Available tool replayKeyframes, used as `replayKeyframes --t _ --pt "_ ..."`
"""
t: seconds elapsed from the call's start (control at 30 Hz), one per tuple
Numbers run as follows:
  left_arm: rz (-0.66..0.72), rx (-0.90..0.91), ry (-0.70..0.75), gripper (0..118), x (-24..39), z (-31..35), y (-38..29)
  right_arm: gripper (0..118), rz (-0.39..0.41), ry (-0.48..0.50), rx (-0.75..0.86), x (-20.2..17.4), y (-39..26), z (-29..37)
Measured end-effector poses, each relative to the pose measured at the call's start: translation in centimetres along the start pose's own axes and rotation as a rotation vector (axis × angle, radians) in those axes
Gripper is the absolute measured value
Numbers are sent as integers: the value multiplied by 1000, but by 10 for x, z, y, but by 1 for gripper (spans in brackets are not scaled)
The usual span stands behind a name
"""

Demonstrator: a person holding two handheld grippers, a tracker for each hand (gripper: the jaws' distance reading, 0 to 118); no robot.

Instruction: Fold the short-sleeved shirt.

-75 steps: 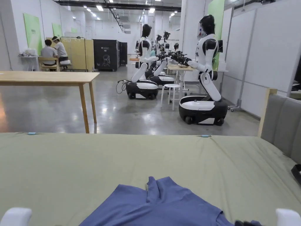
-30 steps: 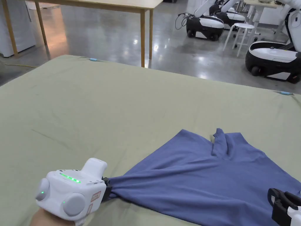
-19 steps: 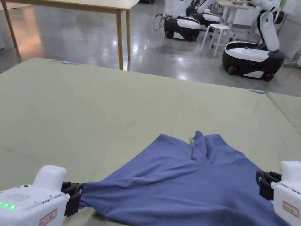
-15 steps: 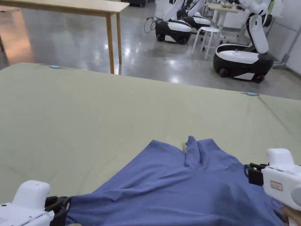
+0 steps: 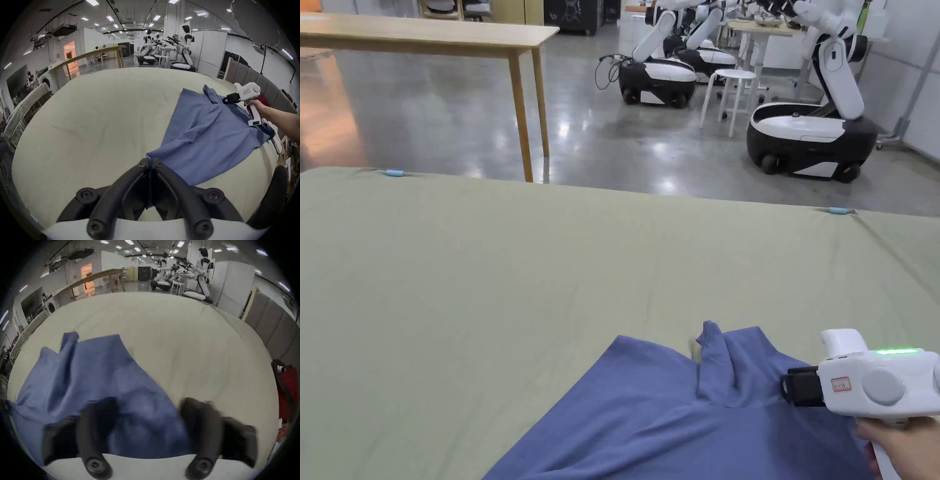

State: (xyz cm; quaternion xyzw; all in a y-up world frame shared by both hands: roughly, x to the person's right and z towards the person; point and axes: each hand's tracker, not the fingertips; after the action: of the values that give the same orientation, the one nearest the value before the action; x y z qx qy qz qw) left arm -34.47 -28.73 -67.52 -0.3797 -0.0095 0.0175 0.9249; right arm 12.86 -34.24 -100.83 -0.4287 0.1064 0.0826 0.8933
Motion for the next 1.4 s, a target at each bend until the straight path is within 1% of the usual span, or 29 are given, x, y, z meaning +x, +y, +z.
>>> replayKeyframes --t 0.03,0.07,0.1,0.2,0.23,0.33,0.4,0.47,0.57,0.67,0.77,0.87,1.0,1.07,1.13,1.27,1.33,1.4 --pt "0 -1 1 0 -2 -1 1 25 26 -5 11 -5 -2 7" --pt "5 -3 -3 0 -1 -2 2 6 65 -16 23 -11 -4 14" --pt "12 -2 -4 0 0 -3 2 6 81 -16 19 -16 -7 19" --pt "23 0 -3 0 0 -6 6 6 81 20 58 -24 -18 50" --pt "33 11 -6 0 2 -4 8 6 72 16 98 -26 -19 66" --pt "41 86 -1 0 5 15 24 6 -15 107 209 -18 -20 118" --pt "44 119 -12 0 7 30 41 6 -18 116 281 -18 -19 165" --pt "27 183 4 0 8 49 62 6 -18 104 345 -11 -13 207" --pt "23 258 14 0 11 75 96 6 -65 135 437 6 -1 264" --pt "8 327 23 0 15 98 133 6 -67 63 523 18 18 318" --pt "12 396 32 0 16 117 174 6 -118 32 611 36 42 365" --pt "-7 462 52 0 20 134 217 6 -113 -52 680 44 64 407" --pt "-77 514 118 0 28 146 276 6 -146 -65 762 61 99 444" --pt "-86 538 131 0 33 152 305 6 -139 -86 779 66 120 454" --pt "-113 556 170 0 35 151 330 6 -97 -114 815 64 137 466" --pt "-163 600 234 0 40 159 372 6 -64 -152 856 62 175 480" --pt "-151 631 245 0 38 166 386 6 -35 -192 881 60 190 483" --pt "-143 655 259 0 36 171 399 6 -39 -199 900 57 202 486"
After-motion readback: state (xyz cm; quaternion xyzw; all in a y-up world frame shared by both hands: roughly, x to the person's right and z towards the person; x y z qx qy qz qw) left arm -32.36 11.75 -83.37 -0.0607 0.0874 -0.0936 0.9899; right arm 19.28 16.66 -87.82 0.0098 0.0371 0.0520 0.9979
